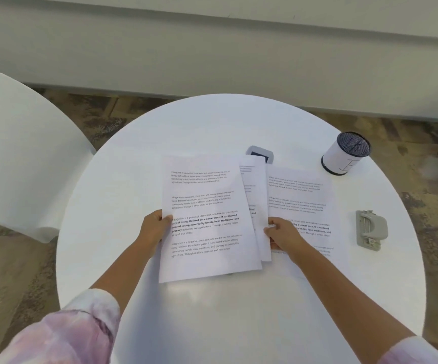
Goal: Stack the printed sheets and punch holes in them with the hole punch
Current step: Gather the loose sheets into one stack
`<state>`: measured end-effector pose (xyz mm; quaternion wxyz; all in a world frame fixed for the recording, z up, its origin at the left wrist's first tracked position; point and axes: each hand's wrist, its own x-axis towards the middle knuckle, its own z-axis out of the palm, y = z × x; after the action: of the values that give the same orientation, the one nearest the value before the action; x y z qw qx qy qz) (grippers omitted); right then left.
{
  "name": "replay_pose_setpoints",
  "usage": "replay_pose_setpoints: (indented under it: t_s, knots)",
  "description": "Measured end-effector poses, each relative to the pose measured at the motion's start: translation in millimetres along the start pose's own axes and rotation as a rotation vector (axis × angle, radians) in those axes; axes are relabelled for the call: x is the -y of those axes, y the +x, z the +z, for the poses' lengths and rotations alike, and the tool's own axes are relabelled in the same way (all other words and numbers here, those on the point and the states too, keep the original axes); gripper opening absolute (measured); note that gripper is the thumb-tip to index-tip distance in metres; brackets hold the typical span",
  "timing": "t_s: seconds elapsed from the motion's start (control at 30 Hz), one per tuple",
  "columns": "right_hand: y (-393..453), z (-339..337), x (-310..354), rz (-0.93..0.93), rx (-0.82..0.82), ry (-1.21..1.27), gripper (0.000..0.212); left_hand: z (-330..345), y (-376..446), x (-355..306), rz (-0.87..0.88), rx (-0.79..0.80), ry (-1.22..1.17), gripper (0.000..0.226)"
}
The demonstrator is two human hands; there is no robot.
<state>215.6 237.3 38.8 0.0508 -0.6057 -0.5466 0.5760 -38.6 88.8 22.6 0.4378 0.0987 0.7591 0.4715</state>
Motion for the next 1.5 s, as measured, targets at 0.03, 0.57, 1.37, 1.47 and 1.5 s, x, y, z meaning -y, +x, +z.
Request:
replay_pose_setpoints:
  t_s: [0.03, 0.57, 1.37, 1.47, 1.5]
  knots:
    - [-1, 2, -2, -0.007, 0.007, -0.027, 0.03, 5, -2, 2, 0.011, -0.012, 0.025, 0.012]
    - [-19, 5, 0, -0.149, 0.046, 0.098, 0.019, 25, -14, -5, -0.008, -0.107, -0.046, 0.028]
    - [-18, -66, -43, 0.092, -0.598, -0.436, 0.064, 16, -23, 13, -0.107, 0.115, -0.187, 0.026]
    - [-18, -77, -52, 0.178, -0.643, -0.491, 0.082, 16, -23, 15, -0.116, 0.104, -0.199, 0.025]
    - [-17, -79, -54, 0.189, -0.646, -0.496, 0.087, 17, -22, 15, -0.119, 0.102, -0.203, 0.023]
